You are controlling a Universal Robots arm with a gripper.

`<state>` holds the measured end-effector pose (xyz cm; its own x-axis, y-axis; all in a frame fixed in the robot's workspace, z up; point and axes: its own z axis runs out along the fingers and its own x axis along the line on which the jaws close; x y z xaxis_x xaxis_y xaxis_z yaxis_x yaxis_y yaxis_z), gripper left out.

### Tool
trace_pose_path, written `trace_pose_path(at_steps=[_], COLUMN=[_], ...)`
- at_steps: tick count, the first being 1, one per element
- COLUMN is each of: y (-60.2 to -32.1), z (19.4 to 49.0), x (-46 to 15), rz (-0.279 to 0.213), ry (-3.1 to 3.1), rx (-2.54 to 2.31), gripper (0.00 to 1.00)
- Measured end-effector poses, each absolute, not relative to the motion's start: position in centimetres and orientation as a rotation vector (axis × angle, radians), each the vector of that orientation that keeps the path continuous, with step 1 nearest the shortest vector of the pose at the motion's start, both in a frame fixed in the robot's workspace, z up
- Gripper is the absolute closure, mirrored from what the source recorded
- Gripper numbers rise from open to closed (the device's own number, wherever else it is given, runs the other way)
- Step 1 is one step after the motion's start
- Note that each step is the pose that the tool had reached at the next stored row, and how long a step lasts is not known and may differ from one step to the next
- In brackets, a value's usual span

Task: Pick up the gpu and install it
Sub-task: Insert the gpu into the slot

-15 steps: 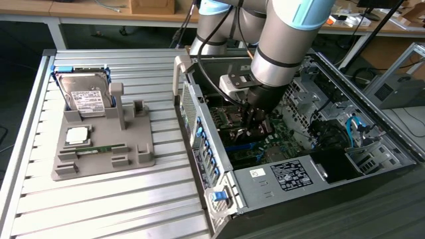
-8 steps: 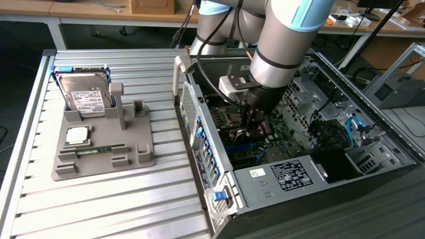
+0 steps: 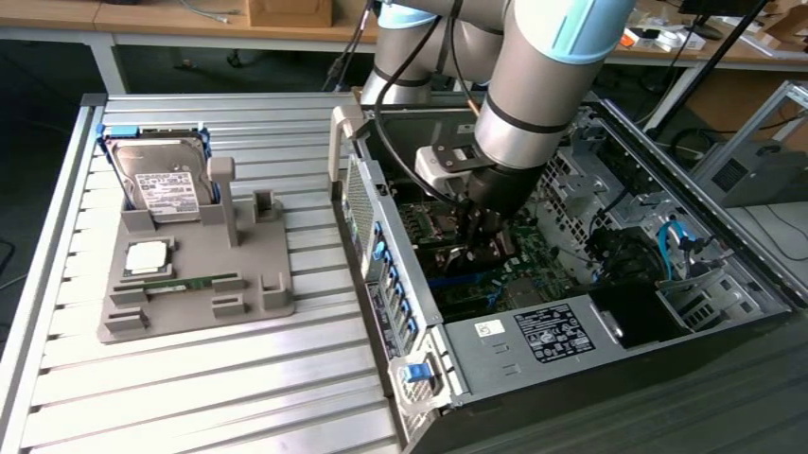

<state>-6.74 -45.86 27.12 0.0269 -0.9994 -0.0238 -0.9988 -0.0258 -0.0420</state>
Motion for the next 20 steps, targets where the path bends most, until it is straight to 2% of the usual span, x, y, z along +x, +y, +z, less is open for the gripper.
trace_pose_path(at_steps=[20], y=[-45.86], z=[26.63], x=[-6.59], rz=[-0.019], ry=[2.160], rx=[-2.217], gripper=[0.73])
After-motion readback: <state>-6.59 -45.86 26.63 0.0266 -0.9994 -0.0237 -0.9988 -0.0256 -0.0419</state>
